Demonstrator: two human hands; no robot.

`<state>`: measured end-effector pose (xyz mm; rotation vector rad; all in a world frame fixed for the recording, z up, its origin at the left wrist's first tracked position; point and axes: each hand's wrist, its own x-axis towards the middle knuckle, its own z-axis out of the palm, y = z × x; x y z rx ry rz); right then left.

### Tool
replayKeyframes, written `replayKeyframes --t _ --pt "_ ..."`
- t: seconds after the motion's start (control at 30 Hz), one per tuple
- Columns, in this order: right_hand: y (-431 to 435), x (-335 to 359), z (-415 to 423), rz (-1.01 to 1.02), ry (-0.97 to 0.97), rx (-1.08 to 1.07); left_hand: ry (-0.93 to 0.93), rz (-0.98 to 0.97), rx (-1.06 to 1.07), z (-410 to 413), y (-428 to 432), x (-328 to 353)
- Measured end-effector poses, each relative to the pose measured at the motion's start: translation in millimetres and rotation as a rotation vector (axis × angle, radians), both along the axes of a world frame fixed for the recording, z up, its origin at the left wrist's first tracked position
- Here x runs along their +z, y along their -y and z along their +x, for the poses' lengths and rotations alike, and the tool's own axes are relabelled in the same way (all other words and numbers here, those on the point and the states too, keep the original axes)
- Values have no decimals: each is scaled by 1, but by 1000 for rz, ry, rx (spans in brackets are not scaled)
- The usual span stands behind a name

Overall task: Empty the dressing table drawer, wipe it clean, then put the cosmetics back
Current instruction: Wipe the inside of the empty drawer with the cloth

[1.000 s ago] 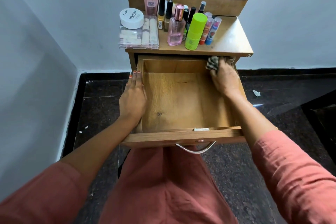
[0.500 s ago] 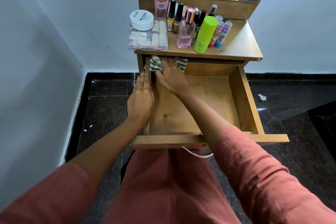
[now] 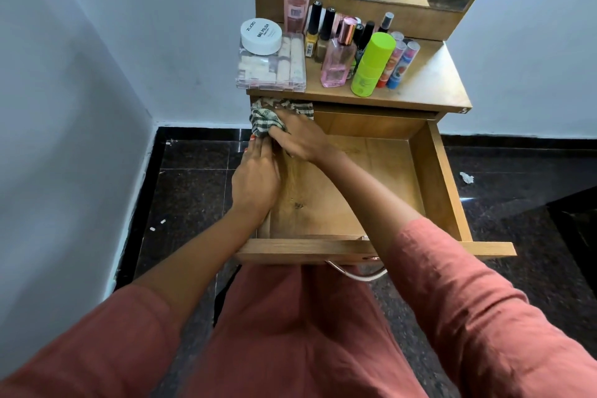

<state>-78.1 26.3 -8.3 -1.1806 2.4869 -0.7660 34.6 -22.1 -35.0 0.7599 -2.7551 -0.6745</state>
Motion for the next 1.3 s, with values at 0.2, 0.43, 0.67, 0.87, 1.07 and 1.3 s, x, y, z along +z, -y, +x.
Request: replayKeyframes --t 0.2,0.43,0.67,0.87,1.07,1.3 --pt "6 5 -3 47 -38 -6 7 -25 -31 2 3 -1" --pt "-4 5 -4 40 14 8 59 -55 -68 18 13 13" --pt "-25 1 16 31 104 95 -60 -159 -52 34 47 26" --pt "-56 5 54 66 123 160 -32 -60 -202 -9 51 37" --pt "-84 13 79 181 124 307 229 -83 -396 -30 54 31" --pt "-77 20 70 278 76 394 247 -91 -433 -31 60 33"
